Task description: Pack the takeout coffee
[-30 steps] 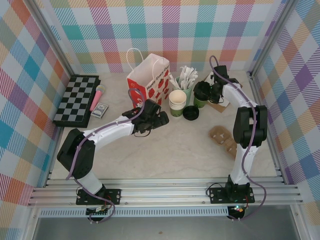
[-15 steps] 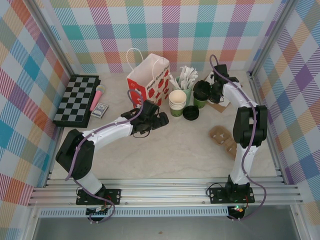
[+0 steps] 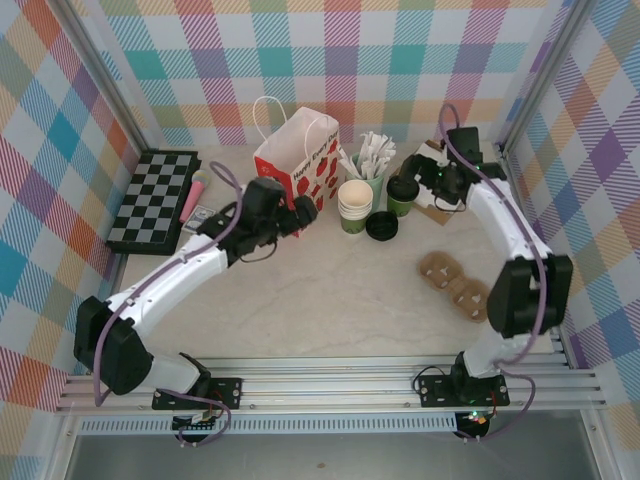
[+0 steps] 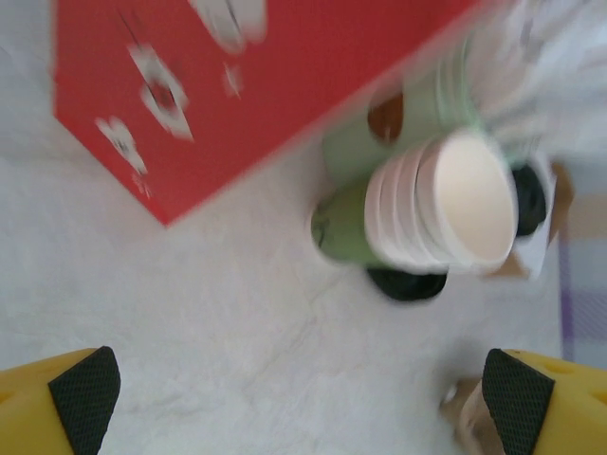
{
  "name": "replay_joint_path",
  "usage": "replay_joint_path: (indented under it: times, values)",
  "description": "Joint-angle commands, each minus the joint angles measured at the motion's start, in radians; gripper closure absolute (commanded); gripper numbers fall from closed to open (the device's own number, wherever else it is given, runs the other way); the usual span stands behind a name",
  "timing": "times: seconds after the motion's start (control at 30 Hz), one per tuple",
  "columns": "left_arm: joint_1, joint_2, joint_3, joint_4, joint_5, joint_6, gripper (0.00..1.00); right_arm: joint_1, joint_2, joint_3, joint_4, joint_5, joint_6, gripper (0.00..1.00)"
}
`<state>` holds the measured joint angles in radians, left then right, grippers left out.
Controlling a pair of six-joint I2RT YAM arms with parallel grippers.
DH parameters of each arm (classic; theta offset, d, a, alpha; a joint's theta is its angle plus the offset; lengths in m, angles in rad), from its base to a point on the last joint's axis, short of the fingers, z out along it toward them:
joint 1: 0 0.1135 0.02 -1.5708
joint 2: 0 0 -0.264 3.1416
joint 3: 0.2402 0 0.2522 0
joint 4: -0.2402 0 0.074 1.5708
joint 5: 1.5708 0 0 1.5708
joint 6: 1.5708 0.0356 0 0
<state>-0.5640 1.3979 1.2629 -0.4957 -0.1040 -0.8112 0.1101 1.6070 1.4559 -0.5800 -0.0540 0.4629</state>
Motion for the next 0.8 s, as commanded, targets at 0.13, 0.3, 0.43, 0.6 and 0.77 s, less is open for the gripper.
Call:
replay_joint_path:
  times: [0.13,0.3,0.43,0.6,0.77]
  values:
    - [0.113,0.026,0.167,-0.117,-0.003,-0.196,0.0,-0.007,-0.321,-0.272,0.145,0.057,0.028,0.0]
    - [0.115,0.127,0.303,-0.165,-0.048,-0.228,0.02,-0.007,-0.488,-0.465,0.264,0.117,0.005,0.0]
    - [0.115,0.271,0.513,-0.336,-0.05,-0.246,0.1,-0.007,-0.531,-0.478,0.188,0.198,-0.02,0.0]
    - [0.115,0.363,0.623,-0.411,-0.089,-0.284,0.32,-0.007,-0.536,-0.456,0.082,0.247,-0.029,0.0]
    - [0.115,0.424,0.713,-0.466,-0.085,-0.246,0.56,-0.007,-0.548,-0.461,0.064,0.27,-0.004,0.0]
